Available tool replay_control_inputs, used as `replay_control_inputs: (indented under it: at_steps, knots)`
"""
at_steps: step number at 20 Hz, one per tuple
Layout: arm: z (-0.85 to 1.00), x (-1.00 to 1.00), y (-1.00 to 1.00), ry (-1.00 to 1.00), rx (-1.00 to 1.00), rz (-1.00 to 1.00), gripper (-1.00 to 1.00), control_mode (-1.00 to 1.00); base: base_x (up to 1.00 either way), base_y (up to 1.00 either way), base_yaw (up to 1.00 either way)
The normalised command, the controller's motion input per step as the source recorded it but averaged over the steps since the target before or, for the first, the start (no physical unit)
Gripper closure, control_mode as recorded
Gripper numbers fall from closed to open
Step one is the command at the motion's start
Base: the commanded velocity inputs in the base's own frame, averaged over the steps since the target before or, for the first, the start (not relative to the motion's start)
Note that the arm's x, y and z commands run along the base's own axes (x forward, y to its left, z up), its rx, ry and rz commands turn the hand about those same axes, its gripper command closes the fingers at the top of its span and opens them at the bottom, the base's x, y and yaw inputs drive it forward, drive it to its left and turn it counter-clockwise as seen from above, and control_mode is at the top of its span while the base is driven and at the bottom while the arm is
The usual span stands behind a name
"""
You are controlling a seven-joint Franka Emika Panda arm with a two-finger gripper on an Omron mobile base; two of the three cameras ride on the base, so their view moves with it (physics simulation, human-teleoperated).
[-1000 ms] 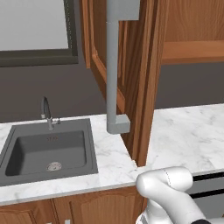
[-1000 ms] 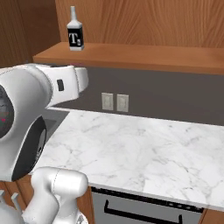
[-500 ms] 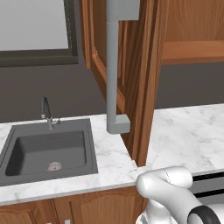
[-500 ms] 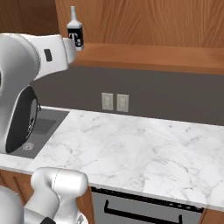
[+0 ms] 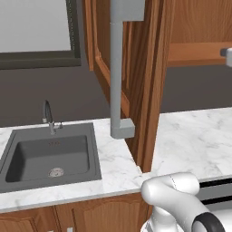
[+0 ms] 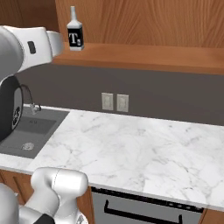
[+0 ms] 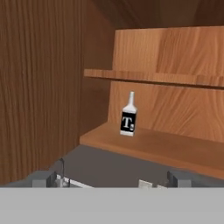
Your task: Get the candle and the liquor from the cabinet and move them to the dining counter.
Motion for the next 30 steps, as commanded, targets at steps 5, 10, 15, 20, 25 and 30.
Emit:
replay_control_inputs:
  at_steps: [5, 10, 15, 20, 25, 30]
  knots:
    - [0.0, 0.0, 0.1, -0.14, 0.01, 0.0, -1.0, -1.0, 0.0, 0.0, 0.0]
    - [0.0, 0.19, 0.12, -0.12, 0.02, -0.01, -1.0, -1.0, 0.0, 0.0, 0.0]
    - [0.0, 0.02, 0.0, -0.14, 0.08, 0.0, -1.0, -1.0, 0.0, 0.0, 0.0]
    - [0.0, 0.1, 0.0, -0.11, 0.08, 0.0, -1.0, -1.0, 0.0, 0.0, 0.0]
    - [0.0, 0.12, 0.0, -0.02, 0.07, 0.0, -1.0, -1.0, 0.0, 0.0, 0.0]
    - [0.04, 0.18, 0.01, 0.0, 0.02, 0.0, -1.0, -1.0, 0.0, 0.0, 0.0]
